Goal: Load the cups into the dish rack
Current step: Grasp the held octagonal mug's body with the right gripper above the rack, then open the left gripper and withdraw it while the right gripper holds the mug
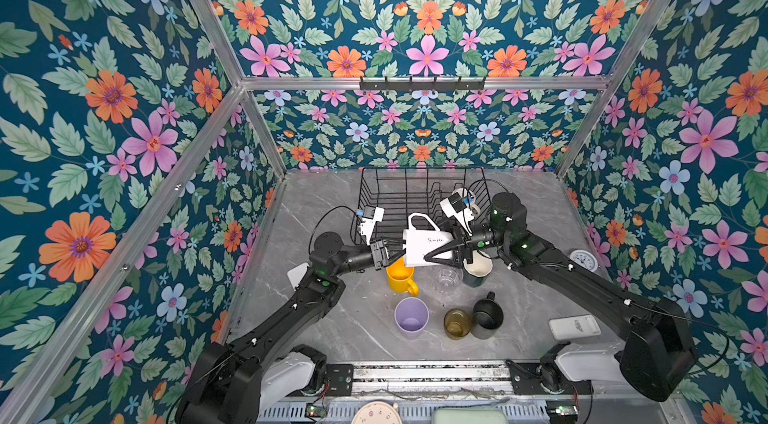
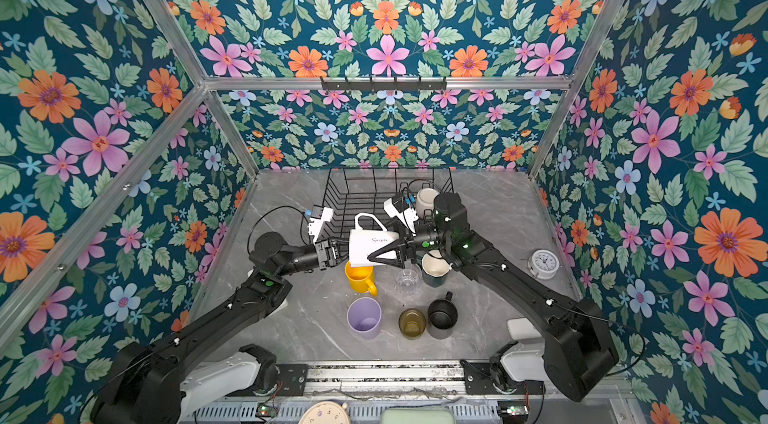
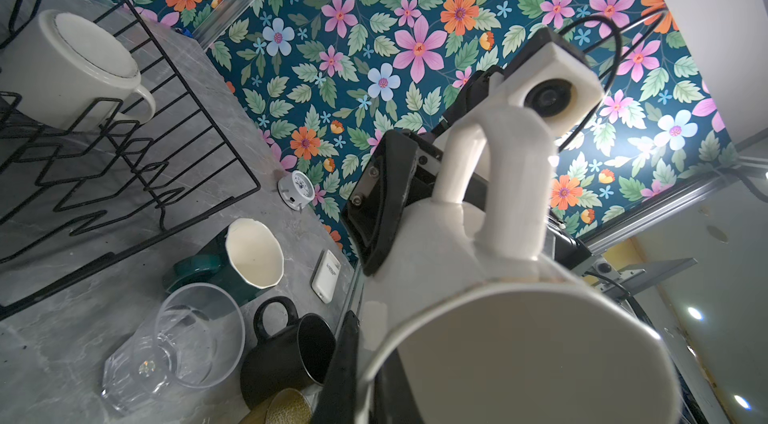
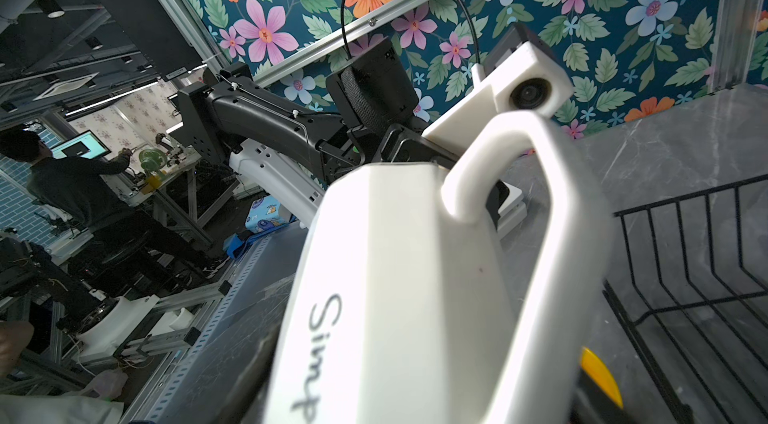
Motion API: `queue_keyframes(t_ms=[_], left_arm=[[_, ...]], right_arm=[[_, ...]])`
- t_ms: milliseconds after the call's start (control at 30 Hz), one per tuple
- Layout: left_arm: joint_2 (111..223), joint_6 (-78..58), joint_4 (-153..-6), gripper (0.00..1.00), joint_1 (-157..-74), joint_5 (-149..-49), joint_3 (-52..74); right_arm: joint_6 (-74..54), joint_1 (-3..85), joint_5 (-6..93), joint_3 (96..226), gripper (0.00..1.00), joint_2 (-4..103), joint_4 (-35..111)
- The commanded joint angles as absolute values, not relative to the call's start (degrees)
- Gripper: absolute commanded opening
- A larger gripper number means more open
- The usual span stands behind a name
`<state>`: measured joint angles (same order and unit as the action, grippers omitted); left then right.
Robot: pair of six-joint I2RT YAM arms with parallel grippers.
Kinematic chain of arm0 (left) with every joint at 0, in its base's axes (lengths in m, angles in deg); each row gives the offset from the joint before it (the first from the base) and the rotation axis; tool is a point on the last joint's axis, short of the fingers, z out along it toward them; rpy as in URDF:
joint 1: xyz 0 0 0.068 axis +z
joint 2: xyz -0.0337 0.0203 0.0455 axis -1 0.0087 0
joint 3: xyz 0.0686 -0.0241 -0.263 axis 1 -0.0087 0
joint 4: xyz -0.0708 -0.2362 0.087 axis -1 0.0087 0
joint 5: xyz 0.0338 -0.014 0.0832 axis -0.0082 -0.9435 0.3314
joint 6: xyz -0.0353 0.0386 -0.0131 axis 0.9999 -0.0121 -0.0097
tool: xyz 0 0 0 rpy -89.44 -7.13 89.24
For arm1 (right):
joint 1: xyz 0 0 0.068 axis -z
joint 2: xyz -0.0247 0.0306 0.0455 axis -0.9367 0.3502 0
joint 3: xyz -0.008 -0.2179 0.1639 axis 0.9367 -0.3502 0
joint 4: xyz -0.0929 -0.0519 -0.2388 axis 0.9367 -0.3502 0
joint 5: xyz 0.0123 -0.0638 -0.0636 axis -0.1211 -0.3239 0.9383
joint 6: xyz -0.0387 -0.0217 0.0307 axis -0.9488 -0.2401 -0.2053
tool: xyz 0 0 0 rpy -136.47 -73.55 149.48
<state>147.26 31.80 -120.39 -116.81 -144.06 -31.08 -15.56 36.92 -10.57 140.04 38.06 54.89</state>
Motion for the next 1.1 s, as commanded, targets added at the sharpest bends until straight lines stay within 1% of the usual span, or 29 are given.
queue_keyframes(t_ms=[0, 33, 67, 200, 300, 367, 500, 600, 767, 833, 900, 1067], left_arm=[[147.26, 30.92, -124.93, 0.00, -116.93, -144.08, -30.48], [147.26, 31.06, -124.95, 0.00, -116.97, -144.10, -30.42], [147.29, 31.01, -124.92, 0.00, -116.94, -144.14, -30.49], [147.31, 31.00, -124.81, 0.01, -116.93, -144.07, -30.48], [147.39, 31.00, -124.82, 0.08, -116.95, -144.21, -30.49], [147.41, 31.04, -124.60, 0.18, -116.97, -144.08, -30.51], [147.06, 30.68, -124.25, 0.45, -116.90, -143.94, -30.67], [146.32, 29.77, -123.21, 0.61, -116.85, -143.49, -30.66], [143.97, 25.10, -116.06, 0.79, -116.92, -141.25, -29.94], [142.51, 21.96, -111.21, 0.84, -116.75, -139.20, -29.47], [140.14, 18.08, -104.77, 0.90, -116.45, -134.52, -29.10], [134.29, 11.48, -93.01, 0.96, -115.48, -121.09, -27.73]], right_arm=[[-14.74, 36.72, -8.61, 141.07, 0.23, 38.77, 55.07], [-14.69, 36.72, -8.45, 141.25, 0.04, 38.93, 54.94], [-14.31, 36.76, -7.79, 141.43, 0.00, 39.11, 54.82], [-12.84, 36.72, -8.10, 142.36, 0.00, 39.79, 54.82], [-11.54, 36.72, -8.96, 143.09, 0.00, 39.88, 55.43], [-11.07, 36.74, -8.65, 143.66, 0.00, 39.79, 55.21], [-11.48, 36.76, -7.85, 144.78, 0.00, 39.41, 52.90], [-11.74, 36.85, -7.73, 145.44, 0.00, 39.04, 51.68], [-12.50, 37.15, -6.37, 146.32, 0.00, 37.52, 48.85], [-13.42, 37.72, -4.87, 146.95, 0.00, 36.73, 46.19], [-15.07, 38.26, -2.54, 148.08, 0.00, 35.79, 41.93], [-17.35, 40.27, 3.00, 150.76, 0.00, 33.86, 33.34]])
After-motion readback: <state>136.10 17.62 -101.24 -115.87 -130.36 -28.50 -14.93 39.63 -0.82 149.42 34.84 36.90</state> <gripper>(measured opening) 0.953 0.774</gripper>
